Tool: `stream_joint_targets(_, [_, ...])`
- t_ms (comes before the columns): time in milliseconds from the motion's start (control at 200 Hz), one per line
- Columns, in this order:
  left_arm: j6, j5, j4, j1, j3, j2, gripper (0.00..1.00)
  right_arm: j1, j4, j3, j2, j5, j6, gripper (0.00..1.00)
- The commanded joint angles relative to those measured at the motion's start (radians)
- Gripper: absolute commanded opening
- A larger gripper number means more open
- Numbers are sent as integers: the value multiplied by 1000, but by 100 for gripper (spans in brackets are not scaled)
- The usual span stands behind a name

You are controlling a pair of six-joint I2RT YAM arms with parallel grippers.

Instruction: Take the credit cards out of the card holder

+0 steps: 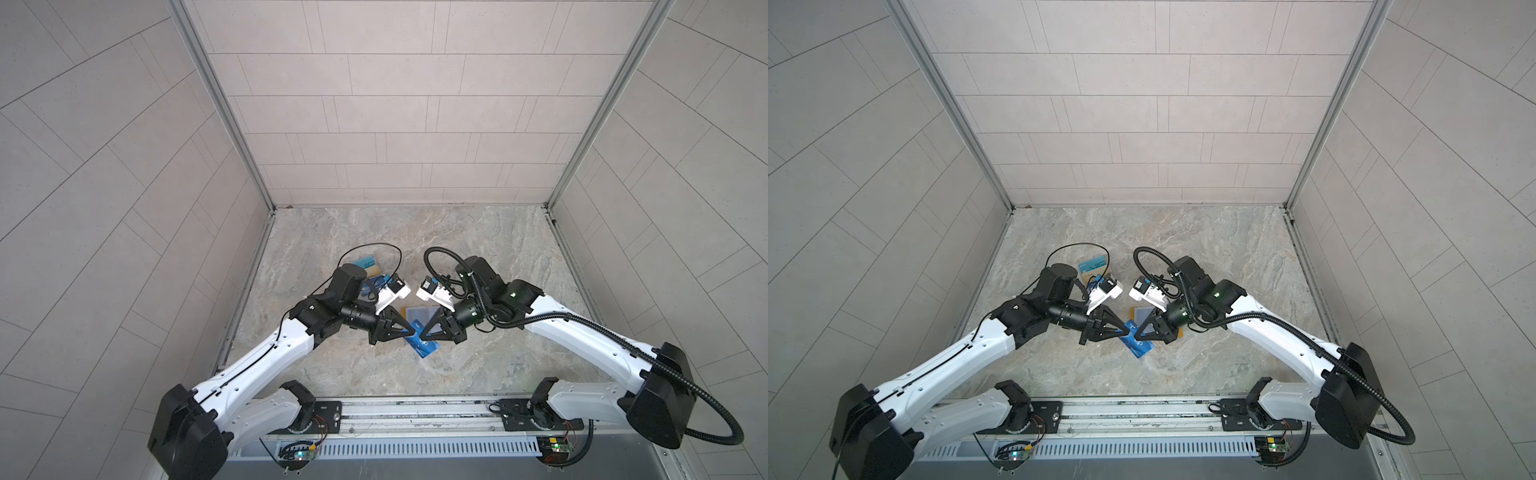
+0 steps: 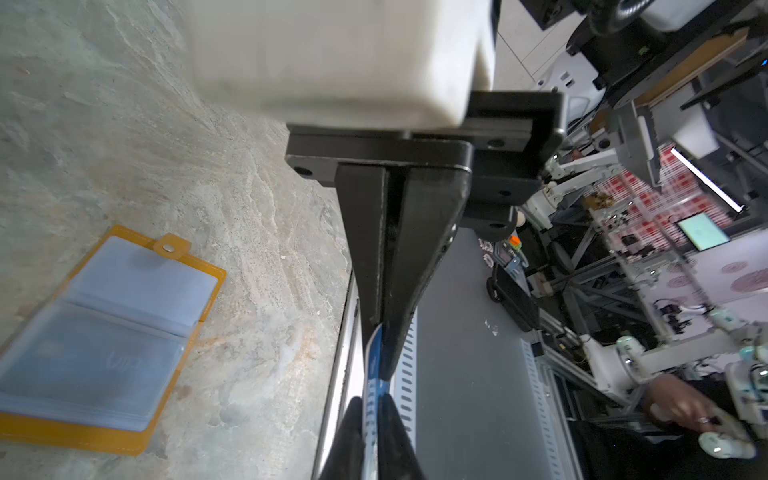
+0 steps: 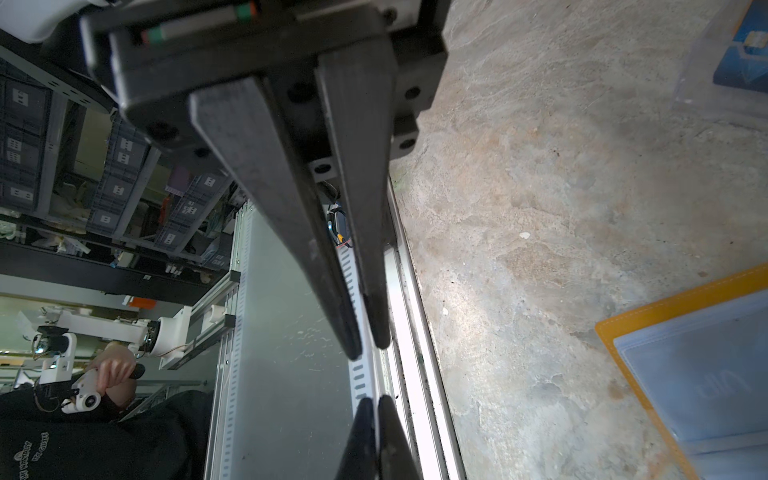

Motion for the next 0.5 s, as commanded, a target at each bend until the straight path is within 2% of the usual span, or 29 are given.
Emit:
stream_joint_targets(0, [-12, 0, 23, -2, 23, -8, 3, -6, 20, 8, -11, 25, -19, 3])
stream_joint_targets(100, [-30, -6, 46, -2, 13, -10, 0, -20, 42, -5, -25, 31, 3, 8])
stream_joint_targets(215, [-52, -34, 74, 0, 3, -17, 0, -42, 95, -37, -44, 62, 43, 40])
stream_joint_targets(305, [-86, -81, 103, 1, -3, -23, 0, -78, 164, -80, -62, 78, 103, 55])
stream_joint_targets(496, [-204, -222, 268, 10, -59, -38, 0, -132, 343, -193, -135, 135, 246, 65])
